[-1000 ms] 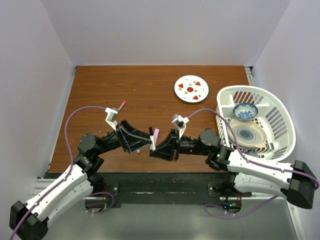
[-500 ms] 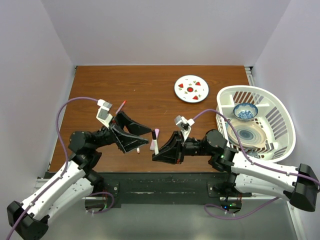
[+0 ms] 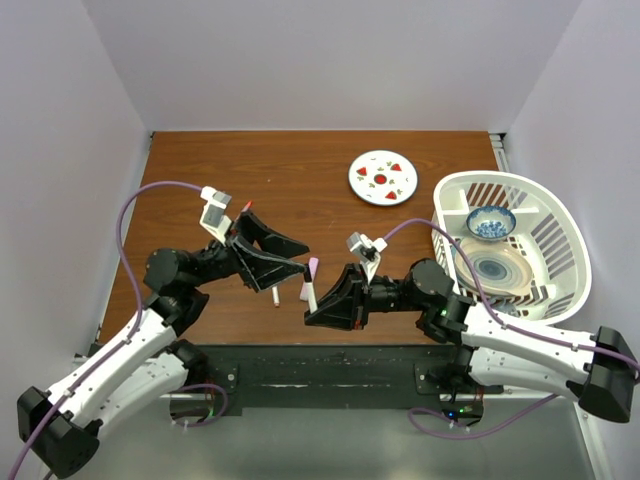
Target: Insert the pens into the pen caps
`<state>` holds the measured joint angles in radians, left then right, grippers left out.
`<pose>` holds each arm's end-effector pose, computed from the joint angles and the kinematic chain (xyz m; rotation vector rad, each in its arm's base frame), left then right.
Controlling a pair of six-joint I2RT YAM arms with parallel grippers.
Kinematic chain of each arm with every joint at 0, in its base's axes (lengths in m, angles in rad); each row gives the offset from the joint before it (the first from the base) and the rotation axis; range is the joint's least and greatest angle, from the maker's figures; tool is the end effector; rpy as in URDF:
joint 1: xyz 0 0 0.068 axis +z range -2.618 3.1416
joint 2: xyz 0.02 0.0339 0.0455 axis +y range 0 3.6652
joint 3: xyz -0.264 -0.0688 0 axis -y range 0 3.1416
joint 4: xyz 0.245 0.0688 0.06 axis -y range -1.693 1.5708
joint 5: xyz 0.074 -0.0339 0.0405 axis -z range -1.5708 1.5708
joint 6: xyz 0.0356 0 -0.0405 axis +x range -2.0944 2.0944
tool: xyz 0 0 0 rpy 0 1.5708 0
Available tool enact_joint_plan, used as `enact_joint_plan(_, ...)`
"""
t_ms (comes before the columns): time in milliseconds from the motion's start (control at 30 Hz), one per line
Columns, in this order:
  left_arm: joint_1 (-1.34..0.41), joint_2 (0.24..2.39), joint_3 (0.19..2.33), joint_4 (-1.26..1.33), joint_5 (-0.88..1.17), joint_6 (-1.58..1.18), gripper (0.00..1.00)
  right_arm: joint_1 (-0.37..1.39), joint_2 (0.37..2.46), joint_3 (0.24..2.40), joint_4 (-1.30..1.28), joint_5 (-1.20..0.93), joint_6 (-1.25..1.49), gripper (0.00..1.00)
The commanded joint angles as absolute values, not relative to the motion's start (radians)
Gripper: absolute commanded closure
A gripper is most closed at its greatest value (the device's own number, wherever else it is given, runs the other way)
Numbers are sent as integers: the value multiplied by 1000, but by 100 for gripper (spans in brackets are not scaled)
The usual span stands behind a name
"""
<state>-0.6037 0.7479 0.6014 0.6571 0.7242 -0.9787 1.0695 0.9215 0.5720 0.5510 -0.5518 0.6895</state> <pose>0.1228 -0.1133 0.3658 0.5269 1.2954 -1.7381 0.0861 0.1960 0.3171 -0.8375 1.4498 1.7784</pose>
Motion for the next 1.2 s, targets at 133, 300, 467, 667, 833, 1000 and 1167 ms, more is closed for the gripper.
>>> enact_joint_plan(133,-606,776,586,839,755,-1040,42,1068,951,592,598,-569,704,100)
enact_joint_plan(300,-606,790,546,888,775,-1066,51,1069,974,607,603,-569,709,100)
enact_joint_plan(467,-606,784,537,877,782,-1049,56,1069,985,607,611,-568,713,100)
enact_joint_plan(667,-606,778,535,844,790,-1029,63,1069,985,597,629,-565,721,100)
enact_joint_plan(833,-604,776,525,850,784,-1035,80,1069,980,600,634,-566,724,100)
enact_joint_plan(1000,-606,785,480,1018,798,-1124,100,1069,976,603,682,-565,744,100)
enact_joint_plan(1167,-609,837,374,1412,790,-1385,100,1069,1012,603,934,-561,845,100)
